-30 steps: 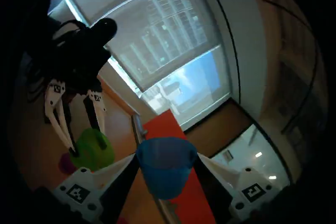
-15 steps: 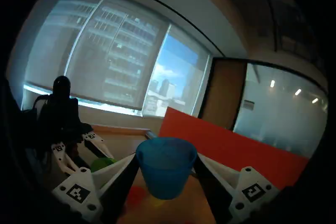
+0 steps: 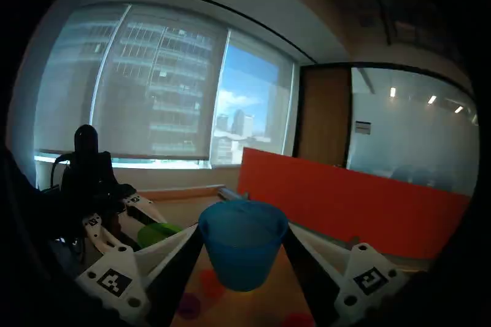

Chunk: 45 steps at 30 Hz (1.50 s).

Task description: Pour water

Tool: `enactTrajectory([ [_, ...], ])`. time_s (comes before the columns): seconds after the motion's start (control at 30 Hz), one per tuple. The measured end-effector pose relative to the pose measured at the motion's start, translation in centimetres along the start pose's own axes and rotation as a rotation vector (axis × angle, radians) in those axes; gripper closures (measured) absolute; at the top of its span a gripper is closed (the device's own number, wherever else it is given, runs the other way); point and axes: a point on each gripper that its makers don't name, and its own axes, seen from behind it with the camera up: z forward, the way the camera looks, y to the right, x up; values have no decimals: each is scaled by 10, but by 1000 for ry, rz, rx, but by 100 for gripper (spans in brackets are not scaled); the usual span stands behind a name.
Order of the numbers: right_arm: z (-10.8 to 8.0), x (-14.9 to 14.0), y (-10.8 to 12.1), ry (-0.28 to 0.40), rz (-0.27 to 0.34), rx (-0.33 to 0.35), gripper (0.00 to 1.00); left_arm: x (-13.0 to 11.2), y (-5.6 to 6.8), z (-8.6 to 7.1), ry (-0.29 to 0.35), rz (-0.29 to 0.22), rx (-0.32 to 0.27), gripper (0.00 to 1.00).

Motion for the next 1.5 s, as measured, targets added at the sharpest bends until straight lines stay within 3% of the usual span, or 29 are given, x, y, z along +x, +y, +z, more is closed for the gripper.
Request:
enactTrajectory([
  [0.4, -8, -29, 7, -62, 28, -5, 11, -6, -8, -7, -18, 6, 20, 17],
  [0.77, -12, -58, 11, -125, 65, 4, 11, -14, -26, -17, -33, 1, 66, 17],
  [1.5, -5, -84, 7, -188, 94, 49, 11, -31, -59, -39, -81, 4, 144, 17],
])
